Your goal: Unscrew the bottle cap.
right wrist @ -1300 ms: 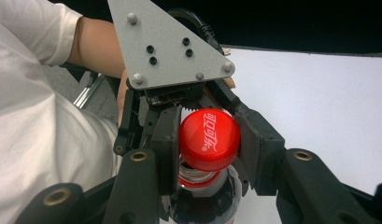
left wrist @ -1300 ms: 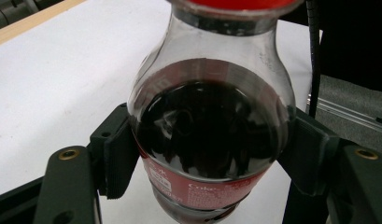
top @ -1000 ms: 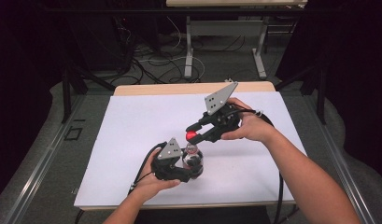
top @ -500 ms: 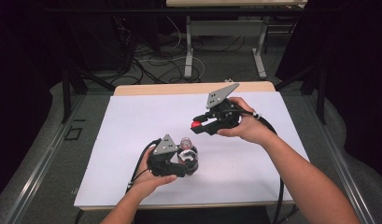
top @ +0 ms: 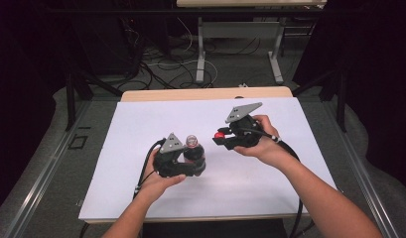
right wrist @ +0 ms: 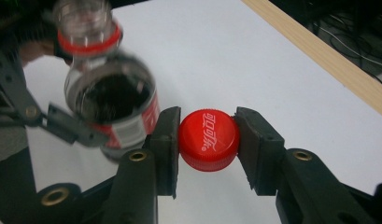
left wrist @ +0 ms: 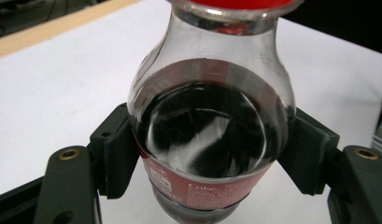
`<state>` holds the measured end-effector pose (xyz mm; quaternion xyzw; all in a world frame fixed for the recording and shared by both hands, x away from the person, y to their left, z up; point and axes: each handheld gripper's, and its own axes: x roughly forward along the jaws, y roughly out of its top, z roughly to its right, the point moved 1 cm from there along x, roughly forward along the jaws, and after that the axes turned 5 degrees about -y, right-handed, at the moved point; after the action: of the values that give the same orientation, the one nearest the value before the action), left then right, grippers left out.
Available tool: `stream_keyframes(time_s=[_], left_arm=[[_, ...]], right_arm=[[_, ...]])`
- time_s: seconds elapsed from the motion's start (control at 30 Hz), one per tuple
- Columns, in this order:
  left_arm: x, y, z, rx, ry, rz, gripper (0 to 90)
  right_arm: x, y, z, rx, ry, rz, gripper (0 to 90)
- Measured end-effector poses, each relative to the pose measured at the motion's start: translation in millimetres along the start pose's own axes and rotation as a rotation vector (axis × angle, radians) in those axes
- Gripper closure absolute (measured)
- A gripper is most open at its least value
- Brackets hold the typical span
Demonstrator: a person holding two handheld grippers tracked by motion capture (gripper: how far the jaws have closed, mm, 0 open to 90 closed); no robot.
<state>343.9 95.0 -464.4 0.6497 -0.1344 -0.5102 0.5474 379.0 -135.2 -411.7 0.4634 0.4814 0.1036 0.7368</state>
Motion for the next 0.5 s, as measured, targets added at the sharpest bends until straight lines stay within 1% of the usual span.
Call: stream_keyframes(time_s=[0.07, 0.13, 0.27, 0.3, 0.33, 0.37, 0.4, 0.43, 0.5], left_arm=[[0.9, 7.8, -5.7, 0.003, 0.012, 0.006, 29.9], [4.4, 15.1, -10.6, -0.007, 0.031, 0.028, 29.9], [11.3, 28.0, -21.3, -0.018, 0.041, 0.031, 30.0], [14.0, 30.5, -23.7, -0.024, 0.045, 0.033, 30.0], [17.2, 32.6, -26.3, -0.025, 0.050, 0.034, 30.0], [20.7, 34.4, -28.6, -0.030, 0.053, 0.035, 30.0], [24.4, 36.1, -31.0, -0.030, 0.059, 0.034, 30.0], [28.6, 37.5, -33.0, -0.035, 0.057, 0.040, 30.0], [36.7, 40.6, -37.3, -0.041, 0.062, 0.043, 30.0]], right_arm=[[-0.5, -5.2, -1.9, 0.013, -0.011, -0.004, 61.4], [-1.1, -10.2, -2.9, 0.027, -0.027, -0.002, 61.3], [-3.1, -19.2, -2.9, 0.049, -0.025, 0.022, 61.3], [-3.4, -21.6, -3.2, 0.053, -0.025, 0.028, 61.3], [-4.0, -24.0, -3.6, 0.055, -0.039, 0.037, 61.3], [-4.4, -26.5, -4.0, 0.055, -0.037, 0.050, 61.3], [-4.7, -29.1, -4.2, 0.061, -0.035, 0.053, 61.3], [-5.2, -31.5, -3.9, 0.065, -0.035, 0.042, 61.3], [-3.4, -37.5, -4.5, 0.080, -0.043, 0.050, 61.3]])
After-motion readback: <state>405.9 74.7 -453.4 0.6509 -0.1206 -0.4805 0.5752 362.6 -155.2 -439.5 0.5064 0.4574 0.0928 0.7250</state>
